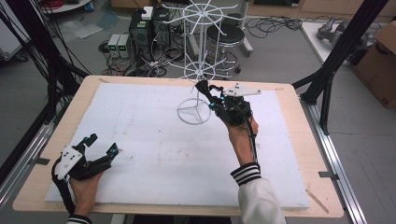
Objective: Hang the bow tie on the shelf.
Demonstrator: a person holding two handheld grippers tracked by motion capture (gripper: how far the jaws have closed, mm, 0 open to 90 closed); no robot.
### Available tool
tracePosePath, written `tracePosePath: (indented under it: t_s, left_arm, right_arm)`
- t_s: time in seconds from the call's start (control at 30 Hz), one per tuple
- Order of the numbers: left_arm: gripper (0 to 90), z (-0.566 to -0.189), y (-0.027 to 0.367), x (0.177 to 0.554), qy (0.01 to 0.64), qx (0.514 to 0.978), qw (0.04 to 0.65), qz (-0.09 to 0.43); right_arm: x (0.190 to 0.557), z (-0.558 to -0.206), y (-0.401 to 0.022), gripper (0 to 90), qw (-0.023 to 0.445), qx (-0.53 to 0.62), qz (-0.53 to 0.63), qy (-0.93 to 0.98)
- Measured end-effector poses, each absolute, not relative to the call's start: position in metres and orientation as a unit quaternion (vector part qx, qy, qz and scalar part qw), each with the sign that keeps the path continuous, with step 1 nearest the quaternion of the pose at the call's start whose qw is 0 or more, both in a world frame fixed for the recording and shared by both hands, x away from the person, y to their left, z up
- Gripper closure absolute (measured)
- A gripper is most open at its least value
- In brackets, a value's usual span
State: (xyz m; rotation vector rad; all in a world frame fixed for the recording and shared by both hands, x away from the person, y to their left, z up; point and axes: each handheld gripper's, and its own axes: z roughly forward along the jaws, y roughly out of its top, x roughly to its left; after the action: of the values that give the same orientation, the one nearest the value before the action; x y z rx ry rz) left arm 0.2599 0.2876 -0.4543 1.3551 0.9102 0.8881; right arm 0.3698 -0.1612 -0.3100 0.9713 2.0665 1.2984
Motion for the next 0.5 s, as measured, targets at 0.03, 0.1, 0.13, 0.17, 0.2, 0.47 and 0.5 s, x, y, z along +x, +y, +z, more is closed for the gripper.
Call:
tracePosePath:
  t_s: [0.03,0.1,0.13,0.17,0.2,0.47,0.5]
  left_arm:
    - [16.4,-0.4544,0.2877,0.26,0.392,0.584,0.598,0.383]
    - [16.4,-0.4543,0.2877,0.2603,0.394,0.584,0.599,0.382]
    - [16.4,-0.4544,0.2877,0.2604,0.395,0.583,0.599,0.381]
    - [16.4,-0.4543,0.2878,0.2604,0.395,0.583,0.599,0.381]
    - [16.4,-0.4542,0.2878,0.2606,0.396,0.584,0.598,0.381]
    - [16.4,-0.4543,0.2868,0.2604,0.396,0.584,0.597,0.382]
    - [16.4,-0.4542,0.2869,0.2605,0.396,0.584,0.597,0.382]
  right_arm:
    - [0.3704,-0.3115,-0.162,79.0,0.254,0.359,0.479,0.76]
    - [0.3708,-0.3138,-0.1639,76.3,0.254,0.361,0.478,0.759]
    - [0.3714,-0.3151,-0.1648,74.0,0.248,0.365,0.479,0.759]
    - [0.3723,-0.3159,-0.1656,69.4,0.244,0.363,0.479,0.761]
    - [0.373,-0.3164,-0.1661,62.9,0.244,0.361,0.48,0.762]
    - [0.3711,-0.3199,-0.17,16.7,0.242,0.364,0.482,0.759]
    - [0.3689,-0.3211,-0.1707,14.6,0.244,0.36,0.485,0.759]
